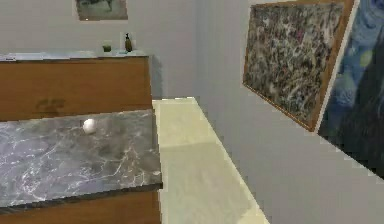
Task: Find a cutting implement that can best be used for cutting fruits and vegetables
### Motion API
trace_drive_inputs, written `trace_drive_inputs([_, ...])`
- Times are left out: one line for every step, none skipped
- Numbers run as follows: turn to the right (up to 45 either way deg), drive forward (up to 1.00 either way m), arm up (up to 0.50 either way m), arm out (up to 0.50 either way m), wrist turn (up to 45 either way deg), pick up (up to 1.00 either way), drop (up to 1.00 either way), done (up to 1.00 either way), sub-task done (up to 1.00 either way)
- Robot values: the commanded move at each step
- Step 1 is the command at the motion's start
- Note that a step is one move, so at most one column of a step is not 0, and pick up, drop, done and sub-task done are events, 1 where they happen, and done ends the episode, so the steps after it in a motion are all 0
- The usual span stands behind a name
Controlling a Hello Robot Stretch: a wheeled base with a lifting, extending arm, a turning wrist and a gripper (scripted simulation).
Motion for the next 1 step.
trace_drive_inputs([33.0, 0.0, 0.0, 0.0, 0.0, 0.0, 0.0, 0.0, 0.0])
